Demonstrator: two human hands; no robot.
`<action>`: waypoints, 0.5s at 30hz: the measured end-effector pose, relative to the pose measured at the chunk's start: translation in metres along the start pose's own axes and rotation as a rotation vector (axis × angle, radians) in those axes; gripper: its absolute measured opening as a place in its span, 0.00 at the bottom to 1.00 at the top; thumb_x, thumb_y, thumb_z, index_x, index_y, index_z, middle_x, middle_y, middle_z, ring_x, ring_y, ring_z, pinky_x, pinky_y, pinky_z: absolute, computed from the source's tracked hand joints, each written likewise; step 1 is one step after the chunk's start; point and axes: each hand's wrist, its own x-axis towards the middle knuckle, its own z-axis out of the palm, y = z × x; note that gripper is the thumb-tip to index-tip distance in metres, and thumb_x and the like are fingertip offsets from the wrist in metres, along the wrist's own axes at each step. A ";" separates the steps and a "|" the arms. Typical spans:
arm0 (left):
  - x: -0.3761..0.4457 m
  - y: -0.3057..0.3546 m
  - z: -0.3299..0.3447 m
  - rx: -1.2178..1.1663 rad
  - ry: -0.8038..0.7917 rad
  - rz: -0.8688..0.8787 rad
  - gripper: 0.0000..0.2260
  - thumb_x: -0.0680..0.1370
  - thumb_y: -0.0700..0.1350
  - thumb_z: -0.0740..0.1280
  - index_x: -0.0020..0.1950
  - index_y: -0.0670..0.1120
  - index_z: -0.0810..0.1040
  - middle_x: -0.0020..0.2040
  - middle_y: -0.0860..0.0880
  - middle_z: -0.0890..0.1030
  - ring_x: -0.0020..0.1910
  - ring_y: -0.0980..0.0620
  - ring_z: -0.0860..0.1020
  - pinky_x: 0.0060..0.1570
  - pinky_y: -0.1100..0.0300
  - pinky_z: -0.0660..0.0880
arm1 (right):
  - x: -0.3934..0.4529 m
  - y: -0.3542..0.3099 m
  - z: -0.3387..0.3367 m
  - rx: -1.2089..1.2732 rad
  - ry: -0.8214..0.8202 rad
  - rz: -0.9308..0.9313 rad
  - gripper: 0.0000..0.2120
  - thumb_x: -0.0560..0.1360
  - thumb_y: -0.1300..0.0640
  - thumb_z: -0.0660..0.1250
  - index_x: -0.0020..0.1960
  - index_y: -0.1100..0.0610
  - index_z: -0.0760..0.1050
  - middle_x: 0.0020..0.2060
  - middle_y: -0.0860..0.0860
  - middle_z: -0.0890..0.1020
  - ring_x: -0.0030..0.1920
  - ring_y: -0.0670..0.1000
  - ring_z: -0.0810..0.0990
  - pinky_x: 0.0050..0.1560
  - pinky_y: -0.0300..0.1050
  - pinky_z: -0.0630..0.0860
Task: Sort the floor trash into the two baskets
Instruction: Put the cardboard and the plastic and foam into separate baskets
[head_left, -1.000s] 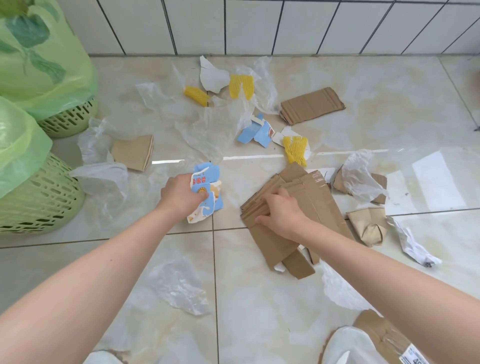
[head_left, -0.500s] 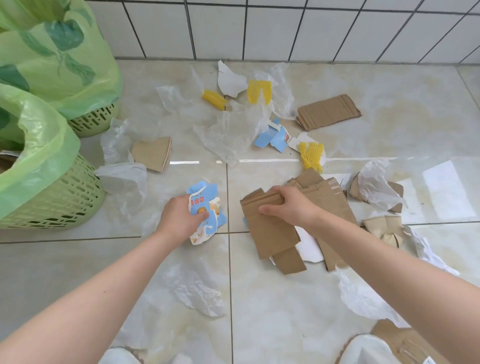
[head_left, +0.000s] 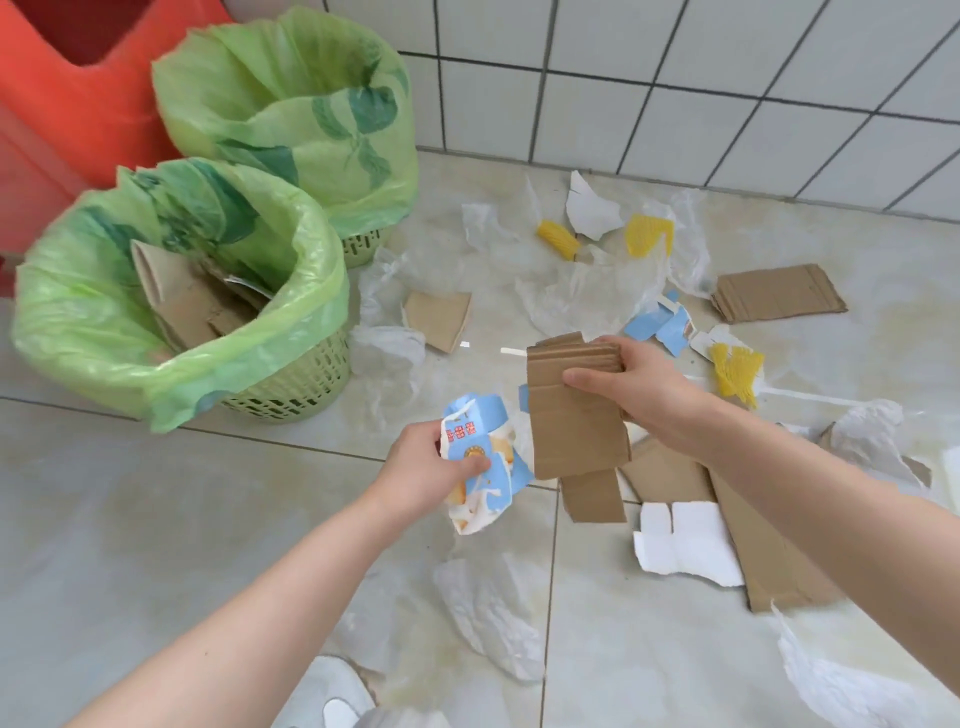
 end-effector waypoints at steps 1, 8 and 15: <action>-0.001 0.004 -0.008 -0.028 0.019 0.009 0.05 0.72 0.41 0.73 0.46 0.48 0.81 0.44 0.52 0.85 0.43 0.53 0.83 0.46 0.57 0.79 | 0.002 -0.009 0.004 0.038 -0.018 0.015 0.12 0.73 0.56 0.71 0.55 0.57 0.76 0.50 0.55 0.83 0.50 0.53 0.82 0.53 0.51 0.78; -0.014 0.052 -0.067 -0.105 0.245 0.146 0.04 0.73 0.41 0.71 0.47 0.45 0.82 0.44 0.49 0.85 0.39 0.53 0.82 0.39 0.62 0.75 | 0.008 -0.079 0.031 0.132 -0.065 -0.053 0.12 0.75 0.58 0.67 0.58 0.56 0.76 0.55 0.55 0.83 0.57 0.55 0.81 0.59 0.55 0.75; -0.049 0.096 -0.143 -0.028 0.677 0.362 0.02 0.72 0.44 0.71 0.44 0.48 0.80 0.39 0.55 0.83 0.39 0.53 0.82 0.40 0.59 0.77 | -0.010 -0.159 0.071 0.103 -0.138 -0.352 0.11 0.74 0.60 0.67 0.56 0.58 0.78 0.48 0.54 0.85 0.46 0.52 0.83 0.49 0.50 0.79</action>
